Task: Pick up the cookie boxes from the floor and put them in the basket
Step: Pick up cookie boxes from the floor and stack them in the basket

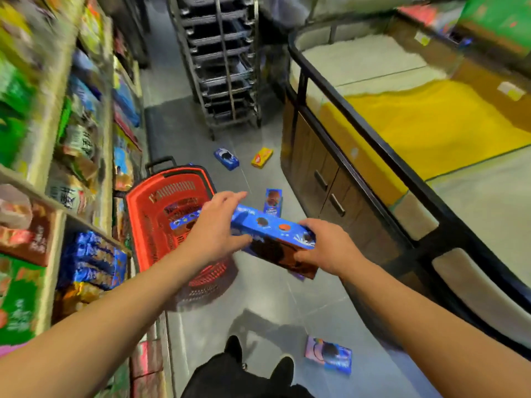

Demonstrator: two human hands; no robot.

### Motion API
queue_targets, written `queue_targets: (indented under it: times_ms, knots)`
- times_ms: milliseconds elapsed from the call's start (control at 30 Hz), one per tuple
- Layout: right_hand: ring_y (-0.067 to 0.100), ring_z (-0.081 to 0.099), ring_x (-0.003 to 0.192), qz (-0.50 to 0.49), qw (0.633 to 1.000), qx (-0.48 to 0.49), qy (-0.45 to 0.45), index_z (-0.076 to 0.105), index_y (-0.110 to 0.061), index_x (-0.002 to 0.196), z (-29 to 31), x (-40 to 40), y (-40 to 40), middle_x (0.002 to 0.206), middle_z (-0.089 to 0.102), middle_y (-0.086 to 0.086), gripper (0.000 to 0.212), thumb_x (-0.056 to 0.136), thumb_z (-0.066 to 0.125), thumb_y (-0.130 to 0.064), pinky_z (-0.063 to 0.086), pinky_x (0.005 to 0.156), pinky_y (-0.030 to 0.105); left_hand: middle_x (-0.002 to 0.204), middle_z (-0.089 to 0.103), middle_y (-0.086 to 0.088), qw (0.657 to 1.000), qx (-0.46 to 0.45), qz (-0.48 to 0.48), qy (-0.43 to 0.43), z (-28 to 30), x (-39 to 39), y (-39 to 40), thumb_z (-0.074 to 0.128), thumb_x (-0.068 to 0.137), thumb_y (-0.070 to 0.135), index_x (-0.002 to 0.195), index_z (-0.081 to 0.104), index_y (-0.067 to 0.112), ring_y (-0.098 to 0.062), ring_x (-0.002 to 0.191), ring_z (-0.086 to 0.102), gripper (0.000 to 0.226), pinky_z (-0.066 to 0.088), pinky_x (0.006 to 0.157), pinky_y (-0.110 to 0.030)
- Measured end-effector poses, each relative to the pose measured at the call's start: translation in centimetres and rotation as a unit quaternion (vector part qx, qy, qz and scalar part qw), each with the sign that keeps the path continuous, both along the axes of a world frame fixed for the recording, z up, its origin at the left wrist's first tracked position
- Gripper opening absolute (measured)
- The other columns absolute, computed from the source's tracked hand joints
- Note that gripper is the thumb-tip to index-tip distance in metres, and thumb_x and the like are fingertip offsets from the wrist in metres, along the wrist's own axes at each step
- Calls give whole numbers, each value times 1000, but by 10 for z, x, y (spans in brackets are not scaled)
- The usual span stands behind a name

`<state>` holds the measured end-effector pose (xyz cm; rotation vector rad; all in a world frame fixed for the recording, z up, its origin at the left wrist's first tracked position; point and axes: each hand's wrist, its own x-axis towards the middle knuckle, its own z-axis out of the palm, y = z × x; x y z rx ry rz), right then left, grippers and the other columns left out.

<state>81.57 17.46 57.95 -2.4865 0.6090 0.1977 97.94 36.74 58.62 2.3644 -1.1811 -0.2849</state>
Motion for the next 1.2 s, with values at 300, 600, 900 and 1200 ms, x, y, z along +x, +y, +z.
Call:
queue_targets:
  times_ms: [300,600,900,1200]
  knots:
    - [23,62,104,177,983,-18,-38,61,-20,125,24,76,39,115,67,1,57,72,78,-30,46,82,30,137,51,2,992,117,-2,-46,-6,29,75,51,62,68,143,38,29,-23,124,46,90,39,104,-42]
    - [18,58,113,287,958,-8,-5,53,-26,136,-6,206,74,127,62,-3,70,72,80,-34,42,90,25,125,58,1,989,95,112,5,-36,115,136,74,73,50,134,51,26,-25,114,51,70,44,96,-43]
    - [20,52,122,331,943,8,24,44,-25,143,-39,343,88,134,56,2,76,78,78,-40,34,93,21,123,58,0,981,97,155,61,-71,235,162,66,73,59,136,50,26,-25,111,52,73,43,95,-42]
    - [26,51,120,361,929,32,72,44,-19,145,-94,444,82,130,54,10,76,78,78,-32,30,91,17,112,63,-6,970,107,201,90,-120,310,154,71,67,53,128,56,22,-30,105,56,70,46,88,-46]
